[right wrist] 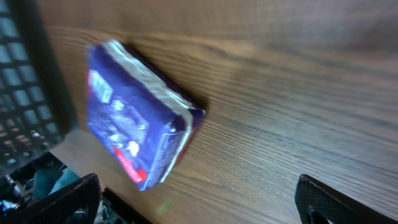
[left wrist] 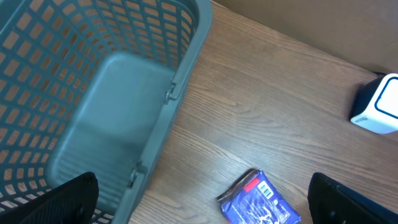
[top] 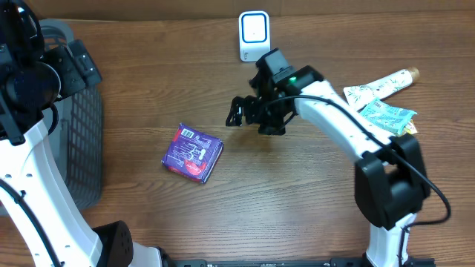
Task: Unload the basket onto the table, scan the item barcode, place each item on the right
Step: 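Move the right gripper left onto the purple bag, then grasp the purple bag edge with the right gripper and reposition it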
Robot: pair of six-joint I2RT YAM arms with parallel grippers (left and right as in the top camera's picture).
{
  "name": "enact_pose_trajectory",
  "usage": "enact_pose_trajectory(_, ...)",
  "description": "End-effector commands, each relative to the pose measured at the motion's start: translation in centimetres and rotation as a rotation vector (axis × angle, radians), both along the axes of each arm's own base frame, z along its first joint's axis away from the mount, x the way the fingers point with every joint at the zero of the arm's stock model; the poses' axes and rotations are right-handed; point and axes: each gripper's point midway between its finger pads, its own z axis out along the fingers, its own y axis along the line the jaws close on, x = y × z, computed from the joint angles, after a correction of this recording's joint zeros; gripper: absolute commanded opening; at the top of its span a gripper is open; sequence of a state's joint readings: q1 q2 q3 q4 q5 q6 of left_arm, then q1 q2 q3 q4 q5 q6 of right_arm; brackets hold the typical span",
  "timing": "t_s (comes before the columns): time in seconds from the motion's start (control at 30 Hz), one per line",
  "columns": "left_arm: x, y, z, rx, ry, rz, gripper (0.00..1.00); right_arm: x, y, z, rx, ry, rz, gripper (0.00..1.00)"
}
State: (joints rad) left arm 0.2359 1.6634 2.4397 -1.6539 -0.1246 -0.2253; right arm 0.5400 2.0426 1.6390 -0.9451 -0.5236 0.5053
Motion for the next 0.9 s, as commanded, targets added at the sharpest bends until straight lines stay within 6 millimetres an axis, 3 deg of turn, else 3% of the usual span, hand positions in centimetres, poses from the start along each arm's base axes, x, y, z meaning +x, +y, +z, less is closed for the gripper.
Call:
enact_pose_trajectory(0.0,0.0,0.1,-0.1,0.009,0.006,-0.004,1.00,-1.4,1.5,-0.9,0.005,0.053,0.009,1.00)
enact_pose_trajectory(0.63,0.0,0.1,-0.1,0.009,0.006,-0.004,0.99,-4.5,8.5,-6.4,-0.056,0.038,0.029,0.64)
enact_pose_trajectory(0.73,0.0,0.1,-0.1,0.009,0.005,-0.004,0.99,-4.7,8.4,-7.3,-0.076,0.059,0.012,0.48)
enact_pose_trajectory(0.87,0.0,0.1,-0.1,0.009,0.005,-0.004,1.00,-4.2,7.6,-7.9,-0.105,0.061,-0.005,0.07)
